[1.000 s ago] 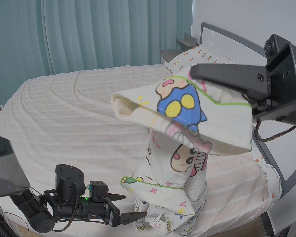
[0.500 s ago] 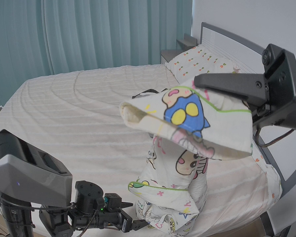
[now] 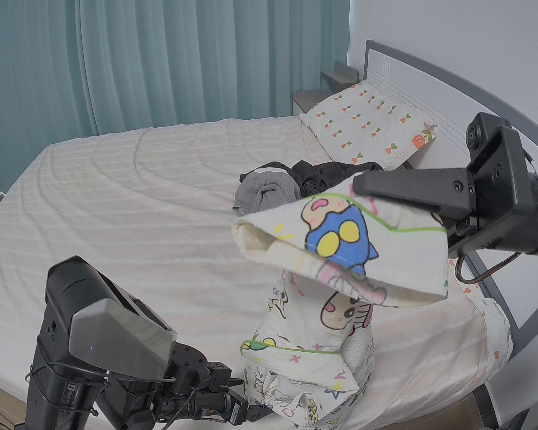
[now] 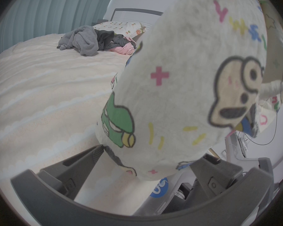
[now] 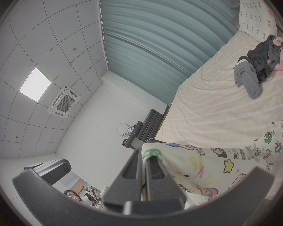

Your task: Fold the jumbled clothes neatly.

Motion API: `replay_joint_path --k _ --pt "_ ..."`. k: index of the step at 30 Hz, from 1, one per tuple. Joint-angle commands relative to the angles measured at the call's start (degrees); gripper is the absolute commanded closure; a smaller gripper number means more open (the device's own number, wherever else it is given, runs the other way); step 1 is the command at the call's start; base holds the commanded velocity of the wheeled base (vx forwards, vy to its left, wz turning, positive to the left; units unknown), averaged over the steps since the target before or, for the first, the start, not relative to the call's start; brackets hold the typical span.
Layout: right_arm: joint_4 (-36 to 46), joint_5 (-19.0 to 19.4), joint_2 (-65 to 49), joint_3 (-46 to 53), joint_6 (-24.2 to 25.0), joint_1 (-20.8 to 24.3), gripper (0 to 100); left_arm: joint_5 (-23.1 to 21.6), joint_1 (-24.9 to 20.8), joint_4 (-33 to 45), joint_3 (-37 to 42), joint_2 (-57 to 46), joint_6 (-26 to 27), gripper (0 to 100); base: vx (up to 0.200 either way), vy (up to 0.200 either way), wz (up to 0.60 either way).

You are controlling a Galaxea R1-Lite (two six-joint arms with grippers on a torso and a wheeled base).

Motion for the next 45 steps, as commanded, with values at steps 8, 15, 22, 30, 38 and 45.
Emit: replay_joint_path --k 8,15,22,30,38,45 --pt "0.0 0.38 0.43 0.5 -0.05 -0.41 100 1.59 -0.31 -1.02 -2.04 0.77 -2.23 0 0.0 0.0 0.0" --pt "0.0 0.47 0.52 0.5 -0.05 -1.91 100 2.73 -0.4 -1.02 0.94 -0.11 -3.02 100 0.0 0.0 0.0" --pt "0.08 0.47 -0.01 0.94 -0.05 -3.58 100 2.82 0.31 -1.02 4.72 -5.03 -2.93 100 0.0 0.0 0.0" --pt "0.44 0.65 -0.18 2.78 -0.58 -9.2 100 7.65 6.46 -1.02 4.81 -14.53 -4.16 100 0.0 0.0 0.0" --pt "0.17 -0.41 4.91 7.71 -8.49 -18.17 100 25.23 7.69 -1.02 1.12 -27.97 -15.77 100 0.0 0.0 0.0" --pt "-0.53 -10.51 8.78 9.64 -20.44 -20.98 100 33.84 7.6 -1.02 -2.04 -38.7 -15.41 100 0.0 0.0 0.0"
